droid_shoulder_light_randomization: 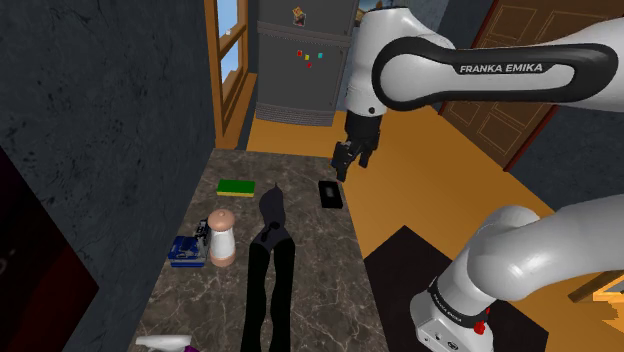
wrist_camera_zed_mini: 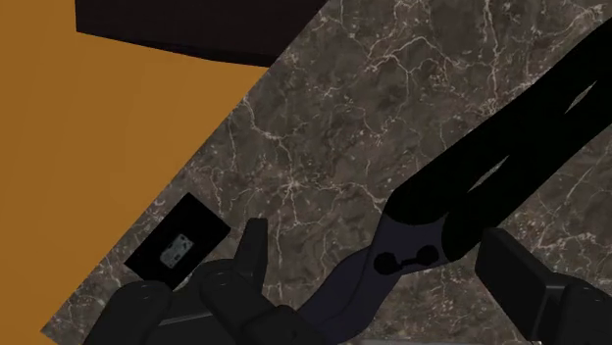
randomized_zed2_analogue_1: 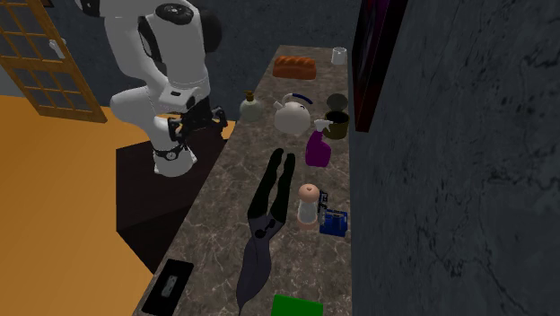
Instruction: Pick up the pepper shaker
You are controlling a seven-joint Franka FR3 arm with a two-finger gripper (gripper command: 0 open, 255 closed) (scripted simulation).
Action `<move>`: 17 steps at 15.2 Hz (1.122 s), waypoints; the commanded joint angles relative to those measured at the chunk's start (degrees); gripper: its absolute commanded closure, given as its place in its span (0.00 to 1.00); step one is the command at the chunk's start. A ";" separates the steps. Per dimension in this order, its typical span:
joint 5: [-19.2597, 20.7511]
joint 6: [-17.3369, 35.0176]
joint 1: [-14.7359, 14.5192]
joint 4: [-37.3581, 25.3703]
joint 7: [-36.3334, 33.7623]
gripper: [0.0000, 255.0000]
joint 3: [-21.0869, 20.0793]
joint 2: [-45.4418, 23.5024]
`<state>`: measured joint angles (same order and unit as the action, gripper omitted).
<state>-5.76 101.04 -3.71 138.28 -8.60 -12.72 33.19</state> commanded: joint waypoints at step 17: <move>-0.37 23.67 -3.62 -14.80 -14.74 0.00 -11.55 -33.23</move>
<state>-6.82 123.54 -7.09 125.01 -22.33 -23.81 2.35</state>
